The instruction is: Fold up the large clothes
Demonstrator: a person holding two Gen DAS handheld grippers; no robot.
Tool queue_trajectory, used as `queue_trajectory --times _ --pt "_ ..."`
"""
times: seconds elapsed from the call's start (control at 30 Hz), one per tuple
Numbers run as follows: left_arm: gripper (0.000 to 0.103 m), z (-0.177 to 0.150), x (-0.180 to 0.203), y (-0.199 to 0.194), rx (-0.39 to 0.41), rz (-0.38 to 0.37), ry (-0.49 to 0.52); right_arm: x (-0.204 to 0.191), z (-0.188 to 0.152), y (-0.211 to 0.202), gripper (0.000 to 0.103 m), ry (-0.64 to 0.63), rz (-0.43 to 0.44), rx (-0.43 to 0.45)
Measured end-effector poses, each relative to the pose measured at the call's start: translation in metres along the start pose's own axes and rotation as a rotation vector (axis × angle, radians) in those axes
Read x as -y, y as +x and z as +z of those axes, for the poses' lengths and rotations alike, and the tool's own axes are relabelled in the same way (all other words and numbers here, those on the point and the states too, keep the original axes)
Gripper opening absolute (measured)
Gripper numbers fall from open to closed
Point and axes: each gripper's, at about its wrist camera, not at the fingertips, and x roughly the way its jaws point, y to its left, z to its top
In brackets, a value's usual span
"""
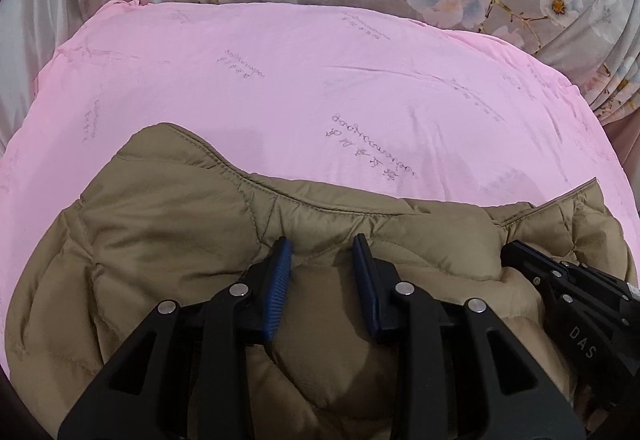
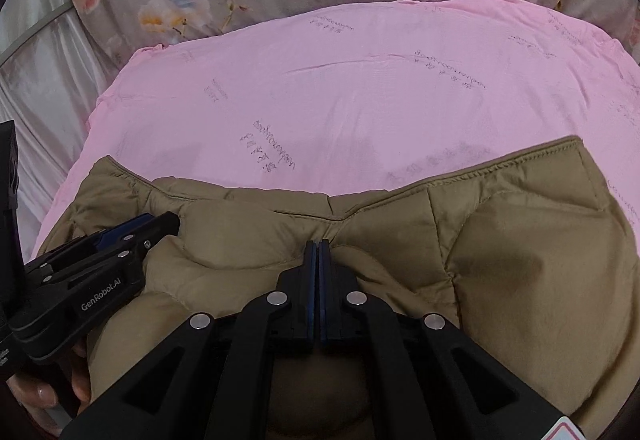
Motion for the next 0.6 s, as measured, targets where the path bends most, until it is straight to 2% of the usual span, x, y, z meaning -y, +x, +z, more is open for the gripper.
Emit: queue_trajectory --times 0.43,0.6 --pt "0.031 -0.007 0.004 0.01 0.039 0.028 0.014 0.0 -0.004 0.011 0.0 0.01 0.003 0.016" --pt "0.031 -0.005 -0.003 0.002 0.053 -0.013 -0.013 0.003 -0.003 0.008 0.0 0.026 0.018 0.025"
